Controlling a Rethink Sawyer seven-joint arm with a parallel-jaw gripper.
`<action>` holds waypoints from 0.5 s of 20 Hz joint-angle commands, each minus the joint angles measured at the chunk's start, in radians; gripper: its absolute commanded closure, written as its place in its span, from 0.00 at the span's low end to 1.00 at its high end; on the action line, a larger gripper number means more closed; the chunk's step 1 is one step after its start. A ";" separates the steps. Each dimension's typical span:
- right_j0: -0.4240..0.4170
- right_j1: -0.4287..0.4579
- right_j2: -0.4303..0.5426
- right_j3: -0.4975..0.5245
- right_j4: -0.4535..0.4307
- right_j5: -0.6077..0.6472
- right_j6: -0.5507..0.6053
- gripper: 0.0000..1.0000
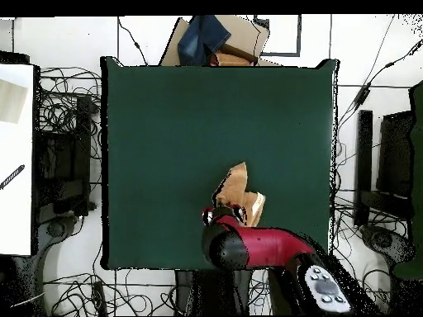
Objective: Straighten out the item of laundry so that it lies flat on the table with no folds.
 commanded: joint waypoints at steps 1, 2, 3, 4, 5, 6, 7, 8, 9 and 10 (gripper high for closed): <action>0.109 0.189 -0.049 -0.080 0.137 -0.148 0.310 1.00; 0.116 0.193 -0.047 -0.078 0.155 -0.155 0.304 1.00; 0.131 0.199 -0.042 -0.079 0.184 -0.165 0.305 1.00; 0.140 0.202 -0.041 -0.078 0.204 -0.171 0.300 1.00; 0.158 0.206 -0.037 -0.078 0.236 -0.183 0.302 1.00; 0.167 0.207 -0.034 -0.076 0.257 -0.186 0.299 1.00; 0.188 0.206 -0.032 -0.077 0.288 -0.187 0.304 1.00; 0.197 0.205 -0.030 -0.074 0.307 -0.188 0.303 1.00; 0.217 0.203 -0.030 -0.076 0.336 -0.188 0.306 1.00; 0.222 0.204 -0.026 -0.074 0.349 -0.189 0.306 1.00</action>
